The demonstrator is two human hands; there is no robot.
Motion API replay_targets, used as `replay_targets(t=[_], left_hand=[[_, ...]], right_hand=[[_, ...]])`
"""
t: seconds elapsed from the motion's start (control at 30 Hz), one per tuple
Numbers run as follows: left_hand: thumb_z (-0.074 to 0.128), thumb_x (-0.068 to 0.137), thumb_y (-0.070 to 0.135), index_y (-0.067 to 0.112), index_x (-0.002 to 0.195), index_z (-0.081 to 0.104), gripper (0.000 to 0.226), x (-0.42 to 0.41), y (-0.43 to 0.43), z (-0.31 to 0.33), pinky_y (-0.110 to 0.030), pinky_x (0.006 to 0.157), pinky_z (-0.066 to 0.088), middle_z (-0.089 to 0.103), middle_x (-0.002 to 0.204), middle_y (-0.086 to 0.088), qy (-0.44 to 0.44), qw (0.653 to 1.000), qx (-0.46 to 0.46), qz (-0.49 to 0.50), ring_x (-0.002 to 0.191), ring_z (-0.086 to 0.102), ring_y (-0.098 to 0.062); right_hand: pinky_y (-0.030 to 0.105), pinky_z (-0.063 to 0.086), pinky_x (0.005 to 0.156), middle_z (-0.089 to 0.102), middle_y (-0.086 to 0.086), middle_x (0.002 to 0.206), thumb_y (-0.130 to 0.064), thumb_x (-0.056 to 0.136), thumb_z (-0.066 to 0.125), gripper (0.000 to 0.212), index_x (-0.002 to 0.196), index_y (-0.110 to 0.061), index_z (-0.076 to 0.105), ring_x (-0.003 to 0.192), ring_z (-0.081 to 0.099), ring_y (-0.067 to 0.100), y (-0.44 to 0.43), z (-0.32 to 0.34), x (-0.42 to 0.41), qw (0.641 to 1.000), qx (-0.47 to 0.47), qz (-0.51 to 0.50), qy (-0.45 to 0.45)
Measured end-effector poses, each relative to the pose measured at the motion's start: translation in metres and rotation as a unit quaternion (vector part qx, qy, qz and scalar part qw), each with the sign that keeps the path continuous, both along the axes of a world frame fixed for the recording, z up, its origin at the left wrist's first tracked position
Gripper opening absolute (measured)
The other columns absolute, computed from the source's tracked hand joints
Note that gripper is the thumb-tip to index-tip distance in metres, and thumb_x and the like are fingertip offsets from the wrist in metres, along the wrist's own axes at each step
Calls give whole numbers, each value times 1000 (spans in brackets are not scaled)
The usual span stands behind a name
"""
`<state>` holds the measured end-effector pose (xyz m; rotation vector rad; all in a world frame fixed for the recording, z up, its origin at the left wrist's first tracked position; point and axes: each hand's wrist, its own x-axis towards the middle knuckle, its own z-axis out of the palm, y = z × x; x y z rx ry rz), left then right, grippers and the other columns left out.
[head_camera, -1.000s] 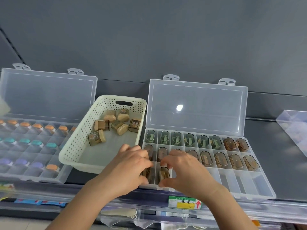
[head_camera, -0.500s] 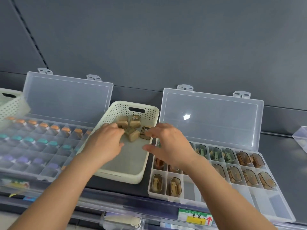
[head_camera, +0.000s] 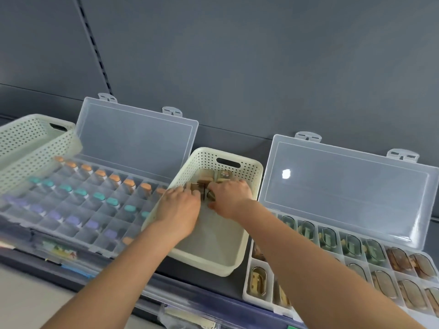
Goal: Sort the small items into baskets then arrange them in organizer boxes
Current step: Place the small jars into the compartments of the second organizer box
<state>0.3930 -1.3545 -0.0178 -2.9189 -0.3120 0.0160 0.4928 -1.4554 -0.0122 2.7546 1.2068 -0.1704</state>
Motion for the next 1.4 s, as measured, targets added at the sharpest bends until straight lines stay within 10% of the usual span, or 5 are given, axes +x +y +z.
replay_targets(t=[0.2,0.67,0.9,1.4], left_hand=[[57,86,29,16,101,52,20,1,1,1,-29,64,46,49,109,-5,4,990,-140,-8,78,56,-19],[77,68,50,46,113,57,49,5,-56,63,-26,78,42,48,101,35,-153,885,-429,-91,92,47,5],[71,78,43,51,126,50,53,-9,-116,63,-12,71,33,47,116,34,-58,874,-447,-180,93,42,20],[73,78,40,37,116,45,47,-39,-191,27,-13,68,34,37,111,21,20,920,-324,-219,95,45,-1]], right_hand=[[31,44,66,63,4,98,-27,84,57,32,115,-19,53,90,61,27,0,6,-3,993,106,-35,29],[26,53,81,64,-6,98,-21,69,77,43,109,-21,60,89,61,9,-127,54,-29,873,435,-185,123],[17,45,68,58,-9,95,-21,66,76,43,104,-26,56,85,56,7,-209,57,-55,889,394,-185,144],[30,49,81,58,-5,101,-32,74,71,37,106,-24,54,94,53,16,-272,29,-93,965,211,-118,103]])
